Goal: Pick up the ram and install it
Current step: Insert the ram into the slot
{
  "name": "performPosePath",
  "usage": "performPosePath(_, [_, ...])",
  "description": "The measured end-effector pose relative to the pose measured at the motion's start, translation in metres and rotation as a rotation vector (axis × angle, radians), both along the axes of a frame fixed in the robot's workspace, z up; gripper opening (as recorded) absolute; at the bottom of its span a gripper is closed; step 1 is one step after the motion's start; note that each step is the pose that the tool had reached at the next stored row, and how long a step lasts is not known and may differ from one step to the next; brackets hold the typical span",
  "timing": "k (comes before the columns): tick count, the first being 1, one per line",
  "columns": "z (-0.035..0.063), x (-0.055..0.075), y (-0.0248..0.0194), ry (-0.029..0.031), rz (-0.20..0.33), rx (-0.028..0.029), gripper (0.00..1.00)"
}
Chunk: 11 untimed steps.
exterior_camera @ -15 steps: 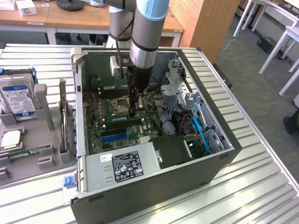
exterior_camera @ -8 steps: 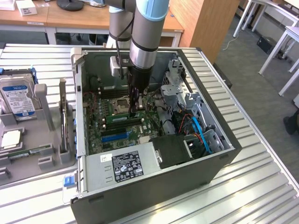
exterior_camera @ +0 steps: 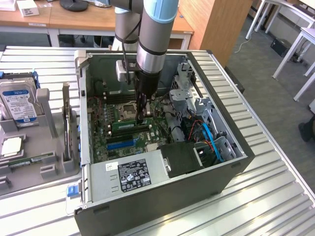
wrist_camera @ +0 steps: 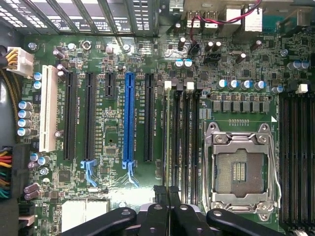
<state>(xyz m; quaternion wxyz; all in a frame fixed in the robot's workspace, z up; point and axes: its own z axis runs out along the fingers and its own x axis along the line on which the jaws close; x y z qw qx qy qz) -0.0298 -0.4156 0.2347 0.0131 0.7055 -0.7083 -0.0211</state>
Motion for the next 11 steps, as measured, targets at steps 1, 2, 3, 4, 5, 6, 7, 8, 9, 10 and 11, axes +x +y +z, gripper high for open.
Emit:
performPosePath(1, [-0.0003,0.0000,0.0000,-0.0001,0.000,-0.0001,0.12])
performPosePath(2, [-0.0007,0.0000,0.0000,-0.0001,0.000,0.0001,0.12])
performPosePath(3, [-0.0009,0.0000,0.0000,0.0000,0.000,-0.0001,0.12])
performPosePath(4, [-0.0010,0.0000,0.0000,0.0001,0.000,-0.0002,0.12])
performPosePath(5, [-0.0010,0.0000,0.0000,0.0000,0.000,-0.0001,0.12])
performPosePath(6, [-0.0010,0.0000,0.0000,0.0000,0.000,-0.0002,0.12])
performPosePath(7, [-0.0011,0.0000,0.0000,0.0000,0.000,0.0000,0.12])
performPosePath(8, [-0.0015,-0.0001,0.0001,-0.0002,0.000,0.0003,0.12])
performPosePath(9, [-0.0023,-0.0003,0.0001,-0.0004,0.000,0.0007,0.12])
performPosePath(10, [-0.0027,-0.0005,0.0001,-0.0004,0.000,0.0004,0.12])
performPosePath(11, [-0.0028,-0.0006,0.0000,-0.0002,0.000,-0.0001,0.12])
